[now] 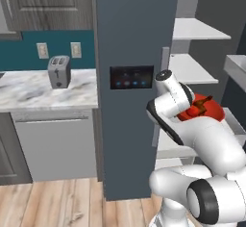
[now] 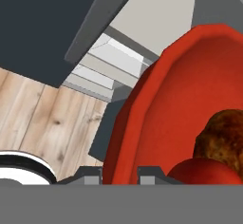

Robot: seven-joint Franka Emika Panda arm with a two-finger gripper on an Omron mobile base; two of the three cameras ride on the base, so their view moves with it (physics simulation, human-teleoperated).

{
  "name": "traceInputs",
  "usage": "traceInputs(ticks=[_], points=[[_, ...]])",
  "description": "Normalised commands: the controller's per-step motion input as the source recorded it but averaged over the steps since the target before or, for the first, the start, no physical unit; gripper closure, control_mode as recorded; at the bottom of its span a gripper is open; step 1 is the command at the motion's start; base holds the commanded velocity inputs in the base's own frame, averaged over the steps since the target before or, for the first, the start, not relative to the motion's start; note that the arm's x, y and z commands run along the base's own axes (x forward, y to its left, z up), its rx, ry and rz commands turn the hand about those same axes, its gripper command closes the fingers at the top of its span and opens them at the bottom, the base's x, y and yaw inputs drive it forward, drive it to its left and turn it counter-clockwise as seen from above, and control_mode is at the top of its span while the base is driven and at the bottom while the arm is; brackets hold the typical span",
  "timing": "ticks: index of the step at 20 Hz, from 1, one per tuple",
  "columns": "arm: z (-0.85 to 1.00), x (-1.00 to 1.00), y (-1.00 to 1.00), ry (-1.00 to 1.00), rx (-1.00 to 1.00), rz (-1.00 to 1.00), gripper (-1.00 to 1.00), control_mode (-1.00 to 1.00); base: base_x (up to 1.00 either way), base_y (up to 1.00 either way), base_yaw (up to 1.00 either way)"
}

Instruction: Pick the chicken drumstick and tomato from their plates and place them in the bowl. Then put the bowl in the fridge.

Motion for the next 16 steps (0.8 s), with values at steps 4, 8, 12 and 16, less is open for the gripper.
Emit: traceInputs(ticks=[4,8,12,16], points=[[0.0,0.0,0.0,0.0,0.0,0.0,1.0,1.0,0.31,-0.4,0.0],[0.0,0.0,0.0,0.0,0.0,0.0,1.0,1.0,0.28,-0.36,0.0],[0.0,0.0,0.0,0.0,0.0,0.0,1.0,1.0,0.26,-0.36,0.0],[0.0,0.0,0.0,0.0,0.0,0.0,1.0,1.0,0.24,-0.41,0.0]])
